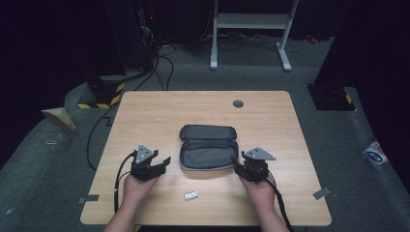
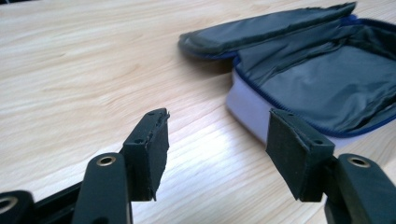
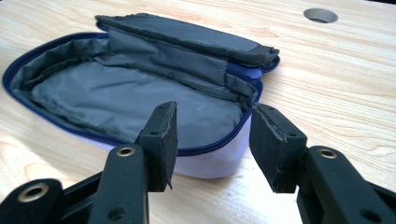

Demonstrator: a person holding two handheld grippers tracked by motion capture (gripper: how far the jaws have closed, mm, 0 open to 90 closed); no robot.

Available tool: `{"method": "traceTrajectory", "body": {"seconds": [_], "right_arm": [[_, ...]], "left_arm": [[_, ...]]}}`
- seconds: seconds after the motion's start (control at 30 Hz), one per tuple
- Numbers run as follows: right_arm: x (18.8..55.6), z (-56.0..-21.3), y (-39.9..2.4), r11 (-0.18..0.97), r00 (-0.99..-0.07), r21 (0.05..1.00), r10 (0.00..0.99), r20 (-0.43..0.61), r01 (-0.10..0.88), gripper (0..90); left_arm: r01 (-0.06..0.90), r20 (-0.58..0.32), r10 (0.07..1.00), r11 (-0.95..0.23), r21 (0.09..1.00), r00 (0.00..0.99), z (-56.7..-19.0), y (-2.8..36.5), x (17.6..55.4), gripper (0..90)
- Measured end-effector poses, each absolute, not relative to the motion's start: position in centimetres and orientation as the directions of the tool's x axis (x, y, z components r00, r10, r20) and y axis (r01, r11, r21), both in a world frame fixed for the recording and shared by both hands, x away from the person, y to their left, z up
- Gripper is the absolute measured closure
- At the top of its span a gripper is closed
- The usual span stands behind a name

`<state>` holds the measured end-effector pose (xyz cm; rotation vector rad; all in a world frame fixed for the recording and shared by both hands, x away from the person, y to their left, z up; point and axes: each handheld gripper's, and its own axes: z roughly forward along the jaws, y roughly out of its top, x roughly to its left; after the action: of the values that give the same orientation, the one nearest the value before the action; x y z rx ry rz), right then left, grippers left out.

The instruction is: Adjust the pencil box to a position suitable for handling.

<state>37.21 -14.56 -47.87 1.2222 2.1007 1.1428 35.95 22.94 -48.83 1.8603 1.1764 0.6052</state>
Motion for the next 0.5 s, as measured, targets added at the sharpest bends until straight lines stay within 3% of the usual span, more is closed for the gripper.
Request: {"method": "traceTrajectory", "body": {"seconds": [0.5], "right_arm": [[35.0,-47.3,-12.4,0.301,-0.604,0.844,0.796,0.032,0.443,51.4]], "left_arm": [[0.591,0.022,0.920,-0.269,0.761,0.390,-51.5,25.9,35.0,38.2]]}}
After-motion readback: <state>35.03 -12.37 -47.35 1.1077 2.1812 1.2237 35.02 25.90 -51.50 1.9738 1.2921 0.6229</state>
